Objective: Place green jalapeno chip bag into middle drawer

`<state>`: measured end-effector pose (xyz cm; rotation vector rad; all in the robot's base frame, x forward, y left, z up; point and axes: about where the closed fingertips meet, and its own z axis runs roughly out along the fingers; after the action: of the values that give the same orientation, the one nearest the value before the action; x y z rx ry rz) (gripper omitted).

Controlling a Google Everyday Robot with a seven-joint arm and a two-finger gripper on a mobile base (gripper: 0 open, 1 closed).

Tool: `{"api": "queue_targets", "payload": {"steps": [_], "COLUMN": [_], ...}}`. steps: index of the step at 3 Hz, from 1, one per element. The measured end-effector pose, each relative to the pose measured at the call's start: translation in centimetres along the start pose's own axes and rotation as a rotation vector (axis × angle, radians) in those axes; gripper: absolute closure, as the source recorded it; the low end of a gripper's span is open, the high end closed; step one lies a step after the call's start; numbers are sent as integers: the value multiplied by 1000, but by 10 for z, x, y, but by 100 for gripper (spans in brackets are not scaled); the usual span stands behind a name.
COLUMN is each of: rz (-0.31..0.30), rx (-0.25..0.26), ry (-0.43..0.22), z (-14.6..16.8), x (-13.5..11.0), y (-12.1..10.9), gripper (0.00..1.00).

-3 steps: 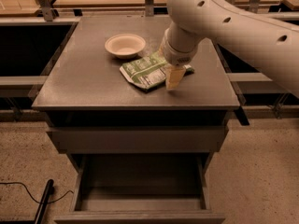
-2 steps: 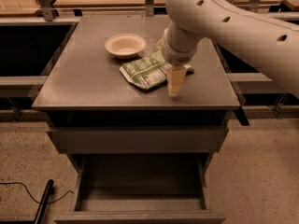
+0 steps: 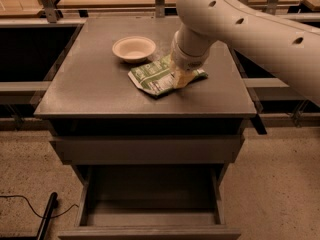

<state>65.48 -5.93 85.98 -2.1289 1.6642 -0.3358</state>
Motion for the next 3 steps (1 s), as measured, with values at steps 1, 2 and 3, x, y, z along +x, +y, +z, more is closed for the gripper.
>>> {"api": "queue_targets", "payload": {"steps": [1,2,3], "rz": [5,18,40], "rx": [-5,-18,-20], "ry": [1,-8,-47], "z": [4,10,3], "x": [2,2,-12], "y": [1,7,18], "gripper": [65,77,100]}}
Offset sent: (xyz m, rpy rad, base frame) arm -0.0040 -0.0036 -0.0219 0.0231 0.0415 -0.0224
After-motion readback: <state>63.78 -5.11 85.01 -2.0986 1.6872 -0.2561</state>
